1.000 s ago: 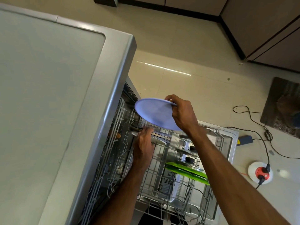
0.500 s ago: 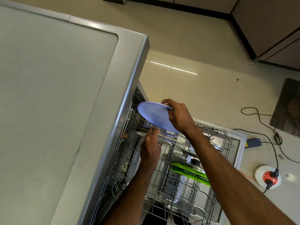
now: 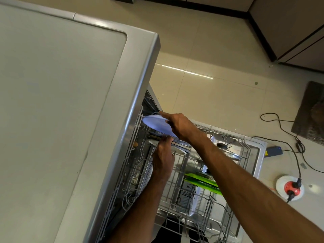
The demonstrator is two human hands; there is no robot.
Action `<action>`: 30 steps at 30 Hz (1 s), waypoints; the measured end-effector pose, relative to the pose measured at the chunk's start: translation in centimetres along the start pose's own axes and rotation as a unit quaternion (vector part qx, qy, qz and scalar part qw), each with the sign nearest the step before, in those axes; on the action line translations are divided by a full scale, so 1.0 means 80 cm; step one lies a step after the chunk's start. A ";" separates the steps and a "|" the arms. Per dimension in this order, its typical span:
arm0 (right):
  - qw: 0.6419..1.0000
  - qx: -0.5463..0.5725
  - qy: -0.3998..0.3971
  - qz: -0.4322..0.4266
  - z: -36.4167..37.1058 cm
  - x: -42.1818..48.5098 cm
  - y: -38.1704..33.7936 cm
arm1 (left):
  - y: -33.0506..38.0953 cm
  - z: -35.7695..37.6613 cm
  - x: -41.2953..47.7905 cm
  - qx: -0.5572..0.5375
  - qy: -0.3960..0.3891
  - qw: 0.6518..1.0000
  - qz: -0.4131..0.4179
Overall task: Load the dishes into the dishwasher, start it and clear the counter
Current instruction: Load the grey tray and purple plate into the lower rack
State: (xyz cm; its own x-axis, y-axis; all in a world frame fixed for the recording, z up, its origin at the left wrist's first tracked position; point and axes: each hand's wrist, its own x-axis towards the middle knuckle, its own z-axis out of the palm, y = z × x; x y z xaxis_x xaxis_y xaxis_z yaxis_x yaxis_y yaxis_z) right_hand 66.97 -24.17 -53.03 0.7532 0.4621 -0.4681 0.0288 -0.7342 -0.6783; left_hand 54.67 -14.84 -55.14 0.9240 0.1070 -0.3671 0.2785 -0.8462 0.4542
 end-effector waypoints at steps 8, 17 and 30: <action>0.989 -0.136 -0.029 0.049 0.003 -0.015 0.008 | 0.004 -0.003 0.000 0.001 0.001 1.000 0.007; 0.985 -0.165 -0.014 0.056 -0.020 -0.015 0.027 | -0.001 -0.009 -0.005 -0.012 0.017 1.000 0.008; 0.986 -0.159 0.017 0.046 -0.029 -0.024 0.044 | -0.006 -0.002 -0.007 -0.010 0.012 1.000 0.017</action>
State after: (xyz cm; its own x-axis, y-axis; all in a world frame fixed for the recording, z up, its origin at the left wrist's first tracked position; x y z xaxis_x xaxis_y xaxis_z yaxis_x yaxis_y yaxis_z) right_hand 67.14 -28.78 -53.25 0.7835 0.3730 -0.4970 0.1590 -0.8935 -0.4200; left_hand 54.09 -14.43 -54.99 0.9390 0.0917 -0.3315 0.2520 -0.8393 0.4817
